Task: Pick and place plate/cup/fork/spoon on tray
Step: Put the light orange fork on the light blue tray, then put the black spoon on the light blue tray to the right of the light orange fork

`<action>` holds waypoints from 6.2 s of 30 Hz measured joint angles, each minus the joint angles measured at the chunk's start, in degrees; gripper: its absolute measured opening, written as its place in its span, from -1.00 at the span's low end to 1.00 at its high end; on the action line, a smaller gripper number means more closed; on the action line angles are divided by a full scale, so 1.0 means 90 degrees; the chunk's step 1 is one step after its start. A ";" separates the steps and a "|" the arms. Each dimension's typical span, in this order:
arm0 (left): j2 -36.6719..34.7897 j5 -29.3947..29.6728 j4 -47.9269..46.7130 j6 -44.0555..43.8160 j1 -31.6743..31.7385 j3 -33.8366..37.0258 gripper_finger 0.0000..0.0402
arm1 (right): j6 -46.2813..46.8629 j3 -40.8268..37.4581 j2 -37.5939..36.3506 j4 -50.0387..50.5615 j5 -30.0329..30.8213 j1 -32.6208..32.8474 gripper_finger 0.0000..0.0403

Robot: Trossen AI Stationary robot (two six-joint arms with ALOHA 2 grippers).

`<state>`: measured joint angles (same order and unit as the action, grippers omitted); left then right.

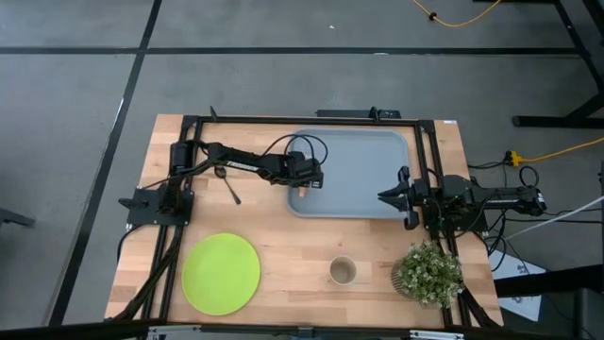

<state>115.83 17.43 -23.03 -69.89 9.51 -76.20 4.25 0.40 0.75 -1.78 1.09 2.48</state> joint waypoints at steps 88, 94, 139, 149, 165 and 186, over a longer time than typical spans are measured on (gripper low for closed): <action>0.0780 -0.0023 0.0050 0.2094 0.0489 -0.1030 -0.52 | 0.0024 0.0000 0.0000 0.0041 -0.0150 0.0000 -0.74; 0.0772 -0.0449 -0.0061 0.1775 0.0198 -0.1035 -0.52 | 0.0025 0.0000 -0.0002 0.0041 -0.0151 0.0000 -0.74; 0.0658 0.0165 -0.1355 0.2623 -0.0086 -0.2178 -0.52 | 0.0027 0.0000 -0.0002 0.0041 -0.0151 0.0000 -0.74; 0.0653 0.1836 -0.6560 0.1408 0.0126 -0.3342 -0.52 | 0.0189 0.0000 -0.0002 0.0041 -0.0151 0.0000 -0.74; -0.1515 0.0721 -0.6649 -0.2587 -0.0379 0.1238 -0.52 | 0.0160 0.0000 0.0109 0.0057 -0.0144 -0.0002 -0.74; -0.2878 0.0168 -0.3468 -0.4722 0.0166 0.3798 -0.52 | 0.0158 0.0000 0.0155 0.0043 -0.0139 0.0000 -0.74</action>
<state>89.93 18.94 -54.24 -112.38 11.01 -42.02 5.67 0.40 2.15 -1.39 -0.16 2.48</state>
